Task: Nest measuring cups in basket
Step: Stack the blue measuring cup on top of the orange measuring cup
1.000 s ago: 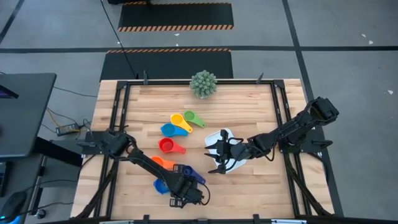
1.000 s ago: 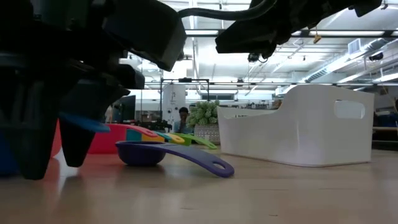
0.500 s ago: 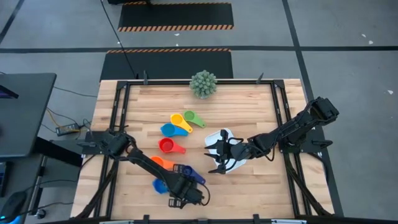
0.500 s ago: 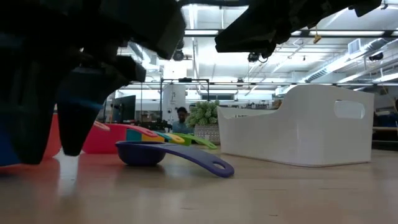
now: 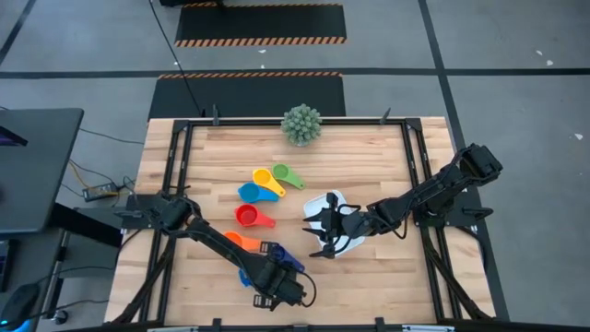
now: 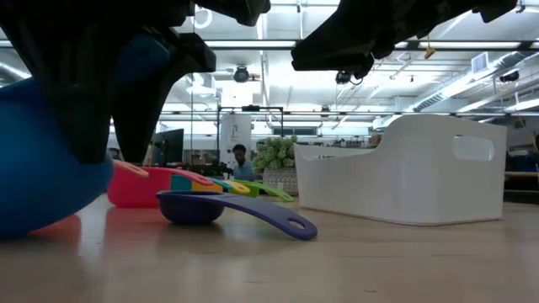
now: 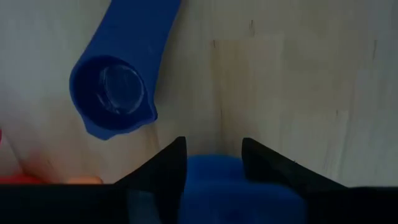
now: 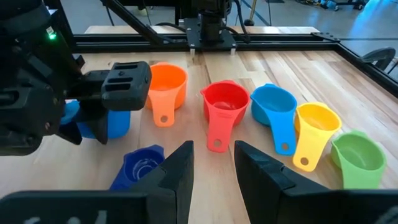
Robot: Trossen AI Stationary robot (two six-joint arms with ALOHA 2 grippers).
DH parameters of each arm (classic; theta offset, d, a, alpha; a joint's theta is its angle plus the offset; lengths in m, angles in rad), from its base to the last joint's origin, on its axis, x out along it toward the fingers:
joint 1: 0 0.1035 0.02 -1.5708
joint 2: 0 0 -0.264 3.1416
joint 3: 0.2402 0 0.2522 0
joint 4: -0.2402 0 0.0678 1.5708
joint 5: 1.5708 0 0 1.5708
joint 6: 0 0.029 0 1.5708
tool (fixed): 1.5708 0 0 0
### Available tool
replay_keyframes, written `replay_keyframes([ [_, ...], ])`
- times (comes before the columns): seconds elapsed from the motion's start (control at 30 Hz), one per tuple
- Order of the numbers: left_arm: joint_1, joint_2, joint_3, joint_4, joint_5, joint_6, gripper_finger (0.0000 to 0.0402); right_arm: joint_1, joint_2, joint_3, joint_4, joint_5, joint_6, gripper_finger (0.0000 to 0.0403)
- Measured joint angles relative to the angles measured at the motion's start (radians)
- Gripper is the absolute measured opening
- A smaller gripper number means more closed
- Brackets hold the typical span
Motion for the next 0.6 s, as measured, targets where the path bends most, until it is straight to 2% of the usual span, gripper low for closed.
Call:
replay_keyframes([
  [0.23, 0.0, 0.0, 0.0, 0.099, -0.025, 0.044, 0.0157, 0.009, 0.0, 0.0, 0.008, 0.0, 0.002, 0.0123],
  [0.4, -0.002, 0.0, 0.0, 0.145, -0.083, 0.066, 0.0146, 0.032, 0.0, 0.0, 0.007, 0.0, 0.0, 0.0123],
  [0.6, -0.008, 0.0, 0.0, 0.183, -0.087, 0.071, 0.0144, 0.05, 0.0, 0.0, 0.007, 0.0, 0.003, 0.0123],
])
